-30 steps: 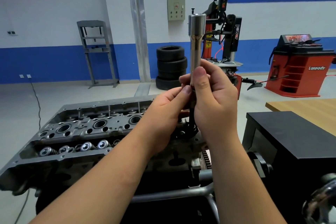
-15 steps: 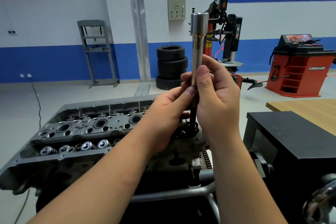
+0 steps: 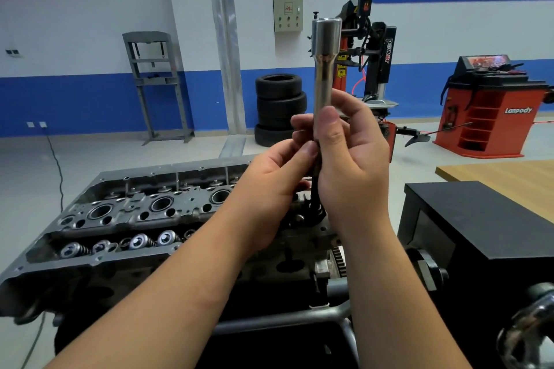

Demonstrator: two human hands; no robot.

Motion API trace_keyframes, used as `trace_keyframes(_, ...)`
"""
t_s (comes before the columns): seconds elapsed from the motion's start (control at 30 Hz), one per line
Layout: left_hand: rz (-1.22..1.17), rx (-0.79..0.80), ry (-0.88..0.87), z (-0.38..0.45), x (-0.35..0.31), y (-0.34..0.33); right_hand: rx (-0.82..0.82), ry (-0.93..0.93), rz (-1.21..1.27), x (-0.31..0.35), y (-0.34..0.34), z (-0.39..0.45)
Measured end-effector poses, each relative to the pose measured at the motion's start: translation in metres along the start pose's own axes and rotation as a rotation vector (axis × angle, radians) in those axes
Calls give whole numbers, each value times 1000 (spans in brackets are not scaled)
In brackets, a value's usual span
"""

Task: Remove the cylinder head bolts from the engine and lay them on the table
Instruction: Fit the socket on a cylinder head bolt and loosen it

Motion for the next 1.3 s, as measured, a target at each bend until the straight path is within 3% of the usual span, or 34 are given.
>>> trace_keyframes(0.13,2,-46,-20,-1,-2,4,-5,50,-77,4,-2,-2)
trace_keyframes(0.37,-2,-3,0,0,1,-1,21,-64,82,-5,3,2)
trace_keyframes(0.57,22,-42,-22,0,-1,3,-11,45,-35,3,0,-1)
trace_keyframes(0.8,28,-32,58,1,5,3,31,-88,72,-8,5,3)
trace_keyframes(1.0,9,-82,-3,-1,1,8,20,54,-92,1,-2,-1)
trace_keyframes(1.3,39,-35,10,0,0,2,35,-15,-20,-4,3,2)
Point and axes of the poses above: each hand's wrist, its own z-axis towards the middle knuckle, its own y-axis out of the back of the hand, x = y × z, the point moved 8 cm from there along z, towards the middle knuckle, and after that the axes turned 7 degrees about z, right-handed, at the moved point
